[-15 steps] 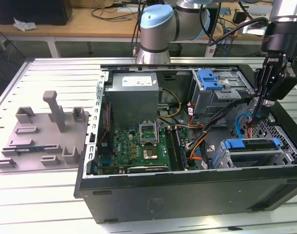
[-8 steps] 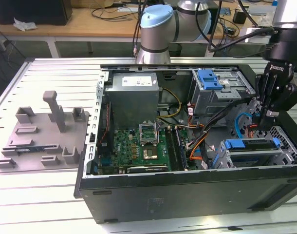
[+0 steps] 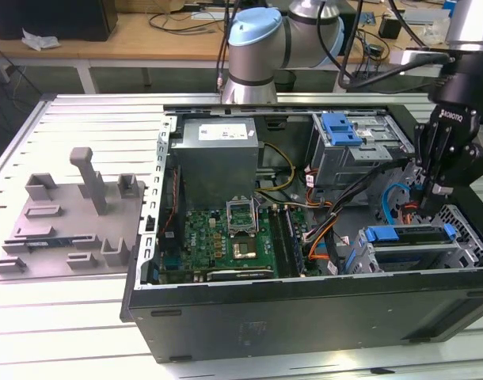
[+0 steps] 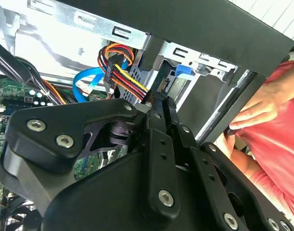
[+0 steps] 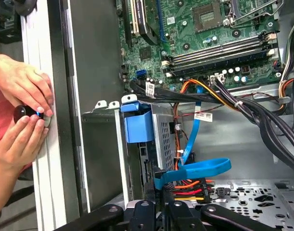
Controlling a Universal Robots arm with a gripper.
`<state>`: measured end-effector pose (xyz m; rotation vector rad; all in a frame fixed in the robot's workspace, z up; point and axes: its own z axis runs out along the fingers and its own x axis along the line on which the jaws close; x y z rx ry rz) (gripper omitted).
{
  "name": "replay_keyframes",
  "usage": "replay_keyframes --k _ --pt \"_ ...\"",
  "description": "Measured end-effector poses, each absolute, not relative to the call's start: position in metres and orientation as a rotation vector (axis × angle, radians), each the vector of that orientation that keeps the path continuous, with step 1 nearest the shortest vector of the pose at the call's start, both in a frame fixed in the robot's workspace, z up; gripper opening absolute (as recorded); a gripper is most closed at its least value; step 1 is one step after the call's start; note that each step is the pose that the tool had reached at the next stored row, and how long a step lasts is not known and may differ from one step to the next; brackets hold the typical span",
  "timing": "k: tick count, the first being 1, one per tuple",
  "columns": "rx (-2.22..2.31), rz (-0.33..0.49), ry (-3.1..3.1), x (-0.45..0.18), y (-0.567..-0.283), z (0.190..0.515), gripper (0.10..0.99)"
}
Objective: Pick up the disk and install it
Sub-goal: 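Insert the first disk wire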
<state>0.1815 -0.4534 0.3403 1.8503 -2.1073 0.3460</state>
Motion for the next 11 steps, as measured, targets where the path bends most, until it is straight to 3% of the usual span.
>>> replay_keyframes --k 11 --pt "1.904 0.305 -2.135 0.181 -0.466 0.343 0.169"
